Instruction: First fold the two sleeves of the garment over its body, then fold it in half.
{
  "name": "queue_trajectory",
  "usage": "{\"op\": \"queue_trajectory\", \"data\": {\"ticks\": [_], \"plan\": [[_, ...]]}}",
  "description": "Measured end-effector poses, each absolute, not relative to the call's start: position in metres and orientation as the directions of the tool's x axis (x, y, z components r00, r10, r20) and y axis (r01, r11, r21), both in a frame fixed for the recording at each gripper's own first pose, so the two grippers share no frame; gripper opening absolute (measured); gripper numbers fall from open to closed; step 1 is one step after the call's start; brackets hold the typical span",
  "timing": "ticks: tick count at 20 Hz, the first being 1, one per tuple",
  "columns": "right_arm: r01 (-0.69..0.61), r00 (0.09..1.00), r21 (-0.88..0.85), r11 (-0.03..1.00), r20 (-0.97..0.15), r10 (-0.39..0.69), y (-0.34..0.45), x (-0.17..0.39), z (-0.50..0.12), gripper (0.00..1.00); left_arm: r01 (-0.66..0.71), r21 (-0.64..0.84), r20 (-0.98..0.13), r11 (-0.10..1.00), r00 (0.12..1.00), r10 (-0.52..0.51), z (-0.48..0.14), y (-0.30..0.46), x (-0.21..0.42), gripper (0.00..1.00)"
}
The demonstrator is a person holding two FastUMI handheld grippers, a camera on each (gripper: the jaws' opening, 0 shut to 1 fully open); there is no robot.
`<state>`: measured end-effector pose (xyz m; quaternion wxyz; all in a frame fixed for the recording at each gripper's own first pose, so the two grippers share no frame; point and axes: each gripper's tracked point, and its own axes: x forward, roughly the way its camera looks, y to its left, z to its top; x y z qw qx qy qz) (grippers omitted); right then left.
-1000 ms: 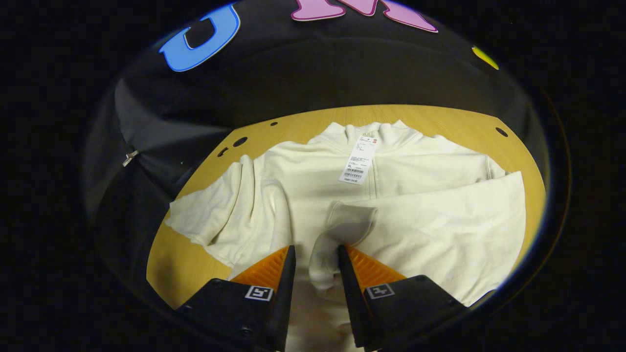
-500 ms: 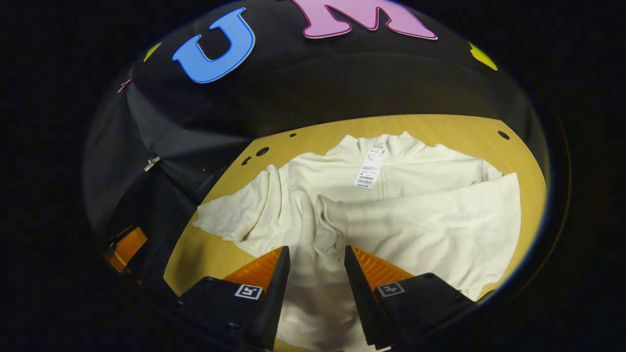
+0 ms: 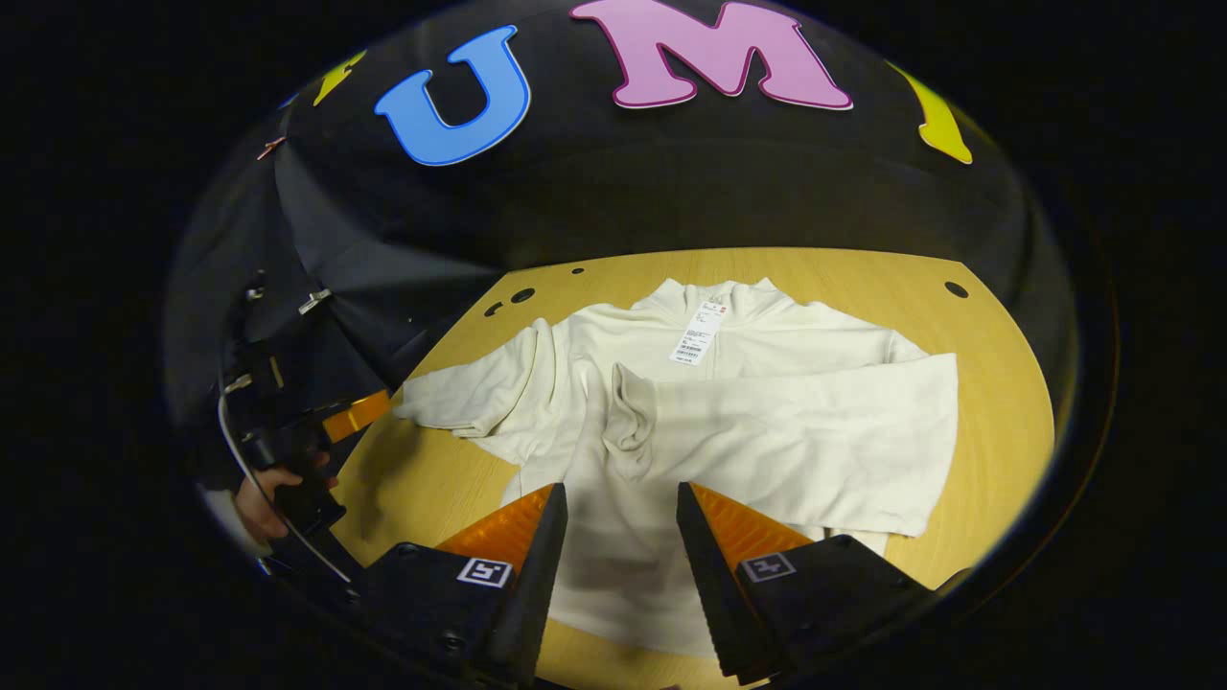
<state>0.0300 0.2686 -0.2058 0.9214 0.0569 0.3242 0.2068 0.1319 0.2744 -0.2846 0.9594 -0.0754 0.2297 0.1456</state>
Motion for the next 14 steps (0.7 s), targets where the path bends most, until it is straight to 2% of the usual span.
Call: {"op": "queue_trajectory", "data": {"ticks": [9,14], "plan": [[-0.277,0.739,0.203,0.939,-0.580,0.343,0.206,-0.004,-0.191,0.71,-0.354,-0.003,-0.555,0.935,0.778,0.293,-0.331,0.313,0.167,0.93],[-0.236,0.752,0.212,0.948,-0.578,0.316,0.185,-0.006,-0.186,0.71,-0.333,-0.020,-0.598,0.943,0.760,0.256,-0.346,0.312,0.174,0.94]]}}
